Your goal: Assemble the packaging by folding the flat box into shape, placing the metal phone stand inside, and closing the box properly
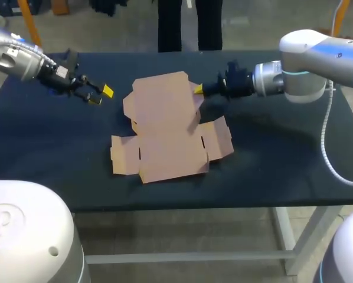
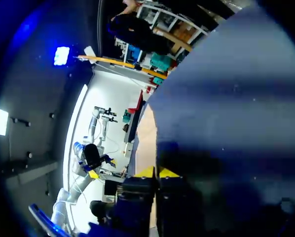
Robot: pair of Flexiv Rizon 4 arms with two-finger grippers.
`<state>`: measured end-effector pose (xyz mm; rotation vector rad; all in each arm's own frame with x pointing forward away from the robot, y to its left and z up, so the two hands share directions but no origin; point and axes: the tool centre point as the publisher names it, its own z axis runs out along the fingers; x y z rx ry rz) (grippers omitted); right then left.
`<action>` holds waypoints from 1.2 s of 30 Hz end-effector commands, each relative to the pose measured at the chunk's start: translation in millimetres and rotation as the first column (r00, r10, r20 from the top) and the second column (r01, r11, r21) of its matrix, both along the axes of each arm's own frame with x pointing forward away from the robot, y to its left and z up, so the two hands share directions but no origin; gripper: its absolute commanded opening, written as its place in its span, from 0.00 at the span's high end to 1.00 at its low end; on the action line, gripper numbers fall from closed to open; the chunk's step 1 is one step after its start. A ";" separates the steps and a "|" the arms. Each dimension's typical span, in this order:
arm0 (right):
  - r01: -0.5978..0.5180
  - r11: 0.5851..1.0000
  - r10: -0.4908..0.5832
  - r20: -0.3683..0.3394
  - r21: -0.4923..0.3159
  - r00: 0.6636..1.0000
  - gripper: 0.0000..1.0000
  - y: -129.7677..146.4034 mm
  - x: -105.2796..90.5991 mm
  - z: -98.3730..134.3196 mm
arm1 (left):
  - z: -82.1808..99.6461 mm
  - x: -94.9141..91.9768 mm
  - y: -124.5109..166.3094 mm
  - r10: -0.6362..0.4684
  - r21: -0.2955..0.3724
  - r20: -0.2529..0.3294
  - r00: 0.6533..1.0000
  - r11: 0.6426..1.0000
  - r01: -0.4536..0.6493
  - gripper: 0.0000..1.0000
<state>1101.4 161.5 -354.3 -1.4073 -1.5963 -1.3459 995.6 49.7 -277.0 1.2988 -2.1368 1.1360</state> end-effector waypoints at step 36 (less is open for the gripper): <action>0.018 0.988 -0.068 0.332 0.152 0.941 1.00 -14.0 -29.6 55.0 | -5.8 46.2 -30.2 0.013 -0.159 0.369 0.929 0.986 0.049 0.00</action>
